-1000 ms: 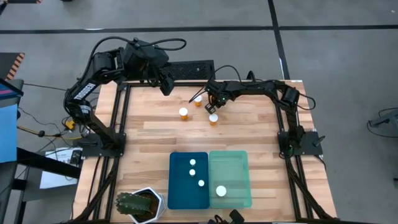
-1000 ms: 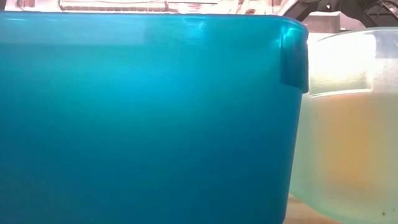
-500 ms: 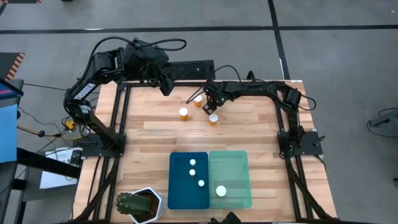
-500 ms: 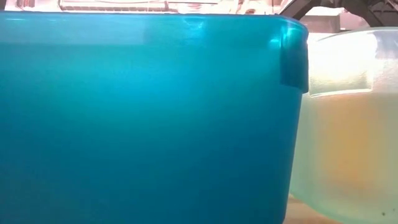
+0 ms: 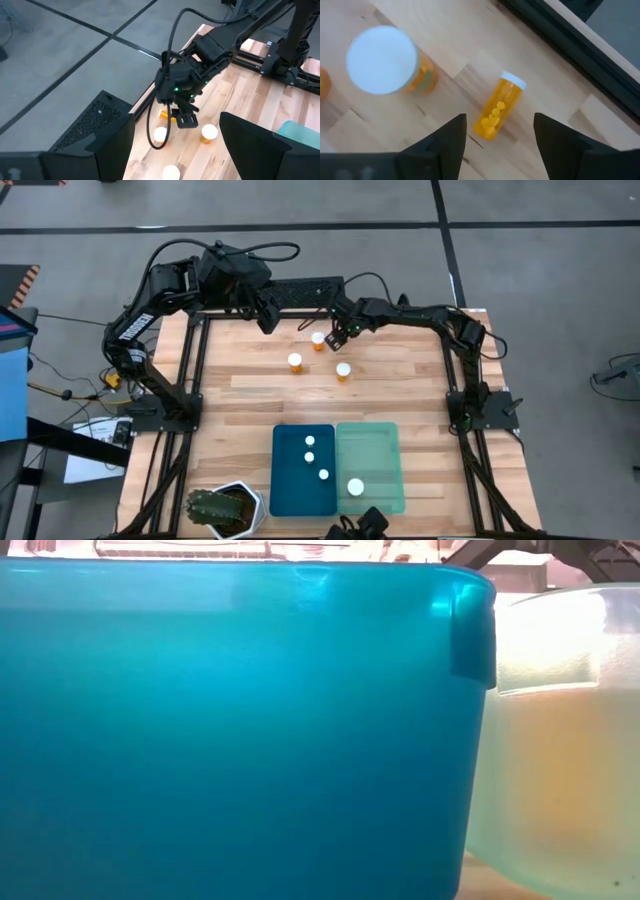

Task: Pick and place medicine bottles into bin by pill shape (circle, oval)
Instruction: Put the small orange pill bottle into the blue bin

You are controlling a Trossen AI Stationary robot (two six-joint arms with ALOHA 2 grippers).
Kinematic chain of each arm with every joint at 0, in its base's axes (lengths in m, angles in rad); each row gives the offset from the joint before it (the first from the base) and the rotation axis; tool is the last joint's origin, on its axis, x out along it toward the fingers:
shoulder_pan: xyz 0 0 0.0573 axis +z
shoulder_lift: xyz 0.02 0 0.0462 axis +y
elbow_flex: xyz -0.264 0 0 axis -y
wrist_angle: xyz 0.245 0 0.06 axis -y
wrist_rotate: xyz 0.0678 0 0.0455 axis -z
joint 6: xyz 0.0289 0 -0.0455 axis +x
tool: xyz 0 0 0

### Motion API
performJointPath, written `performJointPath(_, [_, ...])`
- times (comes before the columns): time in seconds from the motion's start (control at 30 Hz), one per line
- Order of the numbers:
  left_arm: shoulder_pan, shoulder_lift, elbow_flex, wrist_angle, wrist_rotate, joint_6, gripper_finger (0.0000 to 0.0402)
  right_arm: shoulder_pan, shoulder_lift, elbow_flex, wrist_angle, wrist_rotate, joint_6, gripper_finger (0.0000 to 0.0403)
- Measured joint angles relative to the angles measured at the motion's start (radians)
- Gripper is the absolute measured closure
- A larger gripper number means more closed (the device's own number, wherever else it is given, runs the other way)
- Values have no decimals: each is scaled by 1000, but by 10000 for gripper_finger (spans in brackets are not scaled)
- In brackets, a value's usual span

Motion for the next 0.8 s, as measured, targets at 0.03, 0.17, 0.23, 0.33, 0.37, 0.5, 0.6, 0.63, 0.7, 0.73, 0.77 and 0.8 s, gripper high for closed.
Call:
performJointPath(0.03, [0, 0, 0, 0, 0, 0, 116, -3, 0, 0, 1, -1, 5, 165])
performJointPath(0.17, [0, 0, 0, -1, -1, 0, 116, -8, 0, 0, 4, -7, 13, 165])
performJointPath(0.23, [0, 0, 0, -1, -1, 0, 116, -4, 0, -2, 14, -5, 17, 165])
performJointPath(0.33, [0, 0, 0, -1, -1, 0, 116, 2, 0, -5, 33, 5, 21, 165])
performJointPath(0.37, [0, 0, 0, -1, -1, -4, 116, 2, 0, -5, 34, 5, 29, 165])
performJointPath(0.5, [0, 0, 0, -1, -1, -6, 116, 1, 0, -5, 36, 26, 46, 165])
performJointPath(0.6, [0, 0, 0, -1, 0, -7, 116, 0, 0, -5, 20, 33, 65, 165])
performJointPath(0.63, [0, 0, 0, -1, 1, -10, 116, 2, 0, -5, 12, 33, 69, 165])
performJointPath(0.7, [0, 0, 0, -1, 7, -14, 116, 10, 0, -5, -4, 35, 69, 165])
performJointPath(0.73, [0, 0, 0, -2, 10, -14, 116, 14, 0, -5, -4, 46, 70, 165])
performJointPath(0.77, [0, 0, 0, -2, 10, -12, 116, 16, 0, -5, -4, 57, 70, 165])
performJointPath(0.8, [0, 0, 0, -2, 10, -11, 116, 16, -1, -4, -10, 57, 71, 165])
